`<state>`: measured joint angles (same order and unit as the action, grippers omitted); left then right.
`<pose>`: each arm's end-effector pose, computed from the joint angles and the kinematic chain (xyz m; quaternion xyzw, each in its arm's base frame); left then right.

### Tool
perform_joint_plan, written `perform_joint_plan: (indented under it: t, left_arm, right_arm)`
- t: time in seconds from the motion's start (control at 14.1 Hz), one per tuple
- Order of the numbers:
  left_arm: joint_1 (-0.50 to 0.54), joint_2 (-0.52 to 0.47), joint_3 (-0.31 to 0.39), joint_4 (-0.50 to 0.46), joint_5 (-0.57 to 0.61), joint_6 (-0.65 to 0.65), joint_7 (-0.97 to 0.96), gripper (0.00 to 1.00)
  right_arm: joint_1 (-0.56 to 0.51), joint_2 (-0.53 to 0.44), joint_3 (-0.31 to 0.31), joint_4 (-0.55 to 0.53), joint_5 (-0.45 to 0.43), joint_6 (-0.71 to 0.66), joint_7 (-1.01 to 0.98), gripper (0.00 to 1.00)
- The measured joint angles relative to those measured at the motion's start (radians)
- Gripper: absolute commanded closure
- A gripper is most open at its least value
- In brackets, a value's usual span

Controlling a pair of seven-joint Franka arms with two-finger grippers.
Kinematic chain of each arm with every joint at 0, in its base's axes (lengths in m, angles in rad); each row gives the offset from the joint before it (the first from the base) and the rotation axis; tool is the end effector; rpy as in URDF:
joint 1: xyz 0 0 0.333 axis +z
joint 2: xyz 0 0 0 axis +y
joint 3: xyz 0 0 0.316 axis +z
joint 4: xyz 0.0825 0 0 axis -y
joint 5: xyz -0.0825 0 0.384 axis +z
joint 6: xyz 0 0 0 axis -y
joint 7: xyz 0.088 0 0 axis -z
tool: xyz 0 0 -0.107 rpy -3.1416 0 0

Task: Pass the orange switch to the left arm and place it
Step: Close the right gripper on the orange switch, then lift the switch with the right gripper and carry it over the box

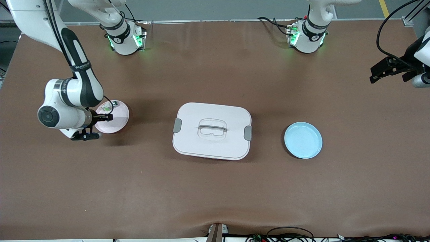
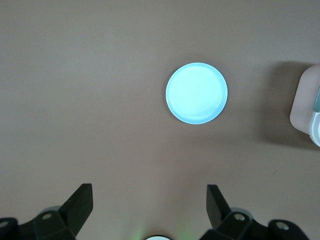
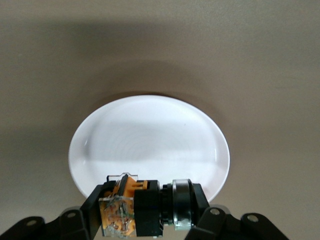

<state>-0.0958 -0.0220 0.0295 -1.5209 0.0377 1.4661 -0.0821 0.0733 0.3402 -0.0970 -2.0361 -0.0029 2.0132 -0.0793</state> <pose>0.5362 -0.0310 0.6509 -0.9996 -0.0096 0.0150 0.0196 0.5530 -0.0128 0.2532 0.9832 0.0280 -0.1804 0.0083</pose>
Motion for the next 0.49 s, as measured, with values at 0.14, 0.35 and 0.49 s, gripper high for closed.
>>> perform_joint_plan:
  t: [0.14,0.35,0.49]
  left_arm:
    - [0.000,0.000,0.000,0.000,0.000,0.000,0.000,0.00]
    - [0.000,0.000,0.000,0.000,0.000,0.000,0.000,0.00]
    - [-0.001,0.000,-0.001,0.000,0.000,0.000,0.000,0.00]
  right_arm:
    - [0.015,-0.017,0.005,0.057,0.006,-0.109,0.033,0.76]
    - [0.057,-0.038,0.010,0.113,0.063,-0.206,0.117,0.79]
    - [0.091,-0.055,0.012,0.141,0.105,-0.261,0.194,0.79]
